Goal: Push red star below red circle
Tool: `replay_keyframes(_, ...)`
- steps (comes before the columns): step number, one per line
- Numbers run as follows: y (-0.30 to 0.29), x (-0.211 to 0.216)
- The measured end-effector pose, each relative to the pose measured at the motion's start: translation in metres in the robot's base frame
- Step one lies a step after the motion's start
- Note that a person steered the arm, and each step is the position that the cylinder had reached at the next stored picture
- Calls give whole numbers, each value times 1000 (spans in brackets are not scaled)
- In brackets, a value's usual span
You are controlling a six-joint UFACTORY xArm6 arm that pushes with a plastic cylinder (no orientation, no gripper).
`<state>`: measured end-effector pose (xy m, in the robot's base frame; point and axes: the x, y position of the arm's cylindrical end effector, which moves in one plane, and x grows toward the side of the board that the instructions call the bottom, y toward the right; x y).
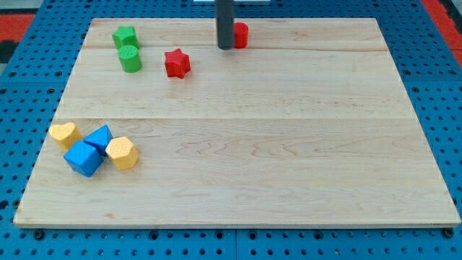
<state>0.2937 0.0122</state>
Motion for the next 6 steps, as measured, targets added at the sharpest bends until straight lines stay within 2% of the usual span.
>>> replay_keyframes(1,61,52)
replay_keyframes(2,-39,93)
replay_keyframes(3,-124,75)
replay_keyframes(4,-140,39)
replay_keyframes(5,-115,-1)
replay_keyframes(6,-53,-3)
